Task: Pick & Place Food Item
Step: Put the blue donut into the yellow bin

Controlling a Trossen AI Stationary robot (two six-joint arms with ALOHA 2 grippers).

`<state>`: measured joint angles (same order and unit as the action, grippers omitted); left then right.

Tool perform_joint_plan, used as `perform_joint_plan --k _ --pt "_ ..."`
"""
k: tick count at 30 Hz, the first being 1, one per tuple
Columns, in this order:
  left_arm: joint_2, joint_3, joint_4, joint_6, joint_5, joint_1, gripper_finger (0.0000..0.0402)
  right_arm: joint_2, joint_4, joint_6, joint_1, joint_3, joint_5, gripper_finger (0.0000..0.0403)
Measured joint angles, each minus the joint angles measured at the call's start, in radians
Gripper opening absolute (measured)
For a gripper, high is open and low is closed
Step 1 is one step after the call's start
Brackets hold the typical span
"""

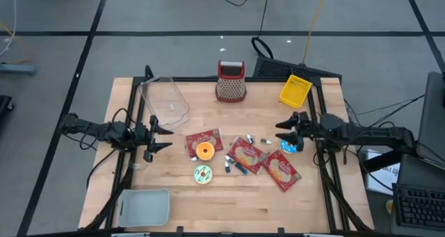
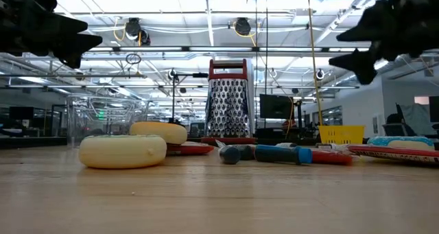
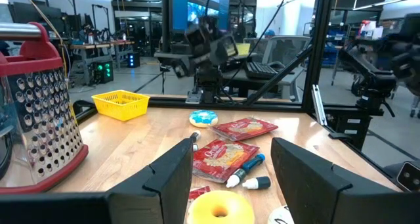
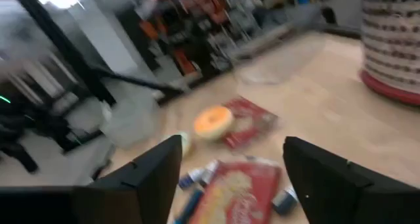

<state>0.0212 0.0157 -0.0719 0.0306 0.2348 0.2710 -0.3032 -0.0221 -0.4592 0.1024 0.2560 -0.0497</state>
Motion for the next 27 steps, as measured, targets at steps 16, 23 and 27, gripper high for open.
perform_joint_plan --k 16,23,27 --pt "0.0 0.0 0.0 0.0 0.0 0.0 0.0209 -0.608 -1.01 -0.177 0.0 0.464 0.156 0.0245" --pt "0.0 0.0 0.0 0.0 0.0 0.0 0.0209 -0.718 -1.028 -0.236 0.0 0.462 0.154 0.0238" --pt "0.0 0.0 0.0 0.0 0.0 0.0 0.0209 -0.748 -1.029 -0.251 -0.003 0.463 0.152 0.0238"
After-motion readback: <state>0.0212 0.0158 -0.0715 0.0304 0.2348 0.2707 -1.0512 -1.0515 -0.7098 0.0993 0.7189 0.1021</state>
